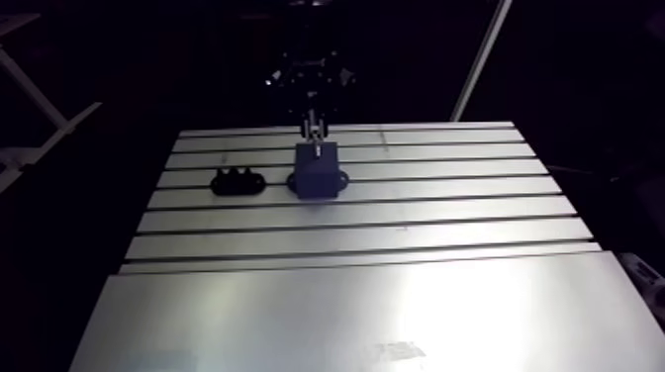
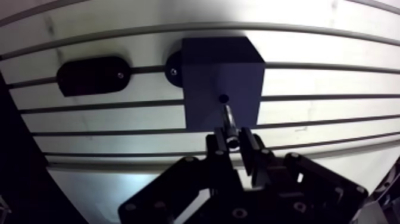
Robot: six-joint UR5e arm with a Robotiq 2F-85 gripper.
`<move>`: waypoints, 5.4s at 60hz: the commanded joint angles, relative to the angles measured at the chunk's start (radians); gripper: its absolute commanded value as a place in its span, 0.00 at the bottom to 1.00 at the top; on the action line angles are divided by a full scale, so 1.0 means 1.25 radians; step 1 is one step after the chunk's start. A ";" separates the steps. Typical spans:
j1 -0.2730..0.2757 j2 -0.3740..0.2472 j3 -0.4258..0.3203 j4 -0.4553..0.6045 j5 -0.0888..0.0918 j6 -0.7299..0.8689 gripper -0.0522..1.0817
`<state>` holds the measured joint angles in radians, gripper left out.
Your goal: Pick up the M10 bolt and insert it into the hole until fully seated.
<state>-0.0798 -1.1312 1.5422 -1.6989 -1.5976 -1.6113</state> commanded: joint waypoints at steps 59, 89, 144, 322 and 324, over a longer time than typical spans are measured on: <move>0.000 0.010 -0.005 -0.001 0.000 -0.004 1.00; 0.001 0.010 -0.007 -0.001 0.000 -0.005 1.00; -0.001 0.011 -0.002 -0.001 -0.001 -0.005 1.00; 0.002 0.021 -0.004 -0.001 0.000 -0.005 1.00; 0.002 0.021 -0.002 -0.001 0.000 -0.005 1.00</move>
<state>-0.0761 -1.1051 1.5348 -1.7004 -1.5976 -1.6176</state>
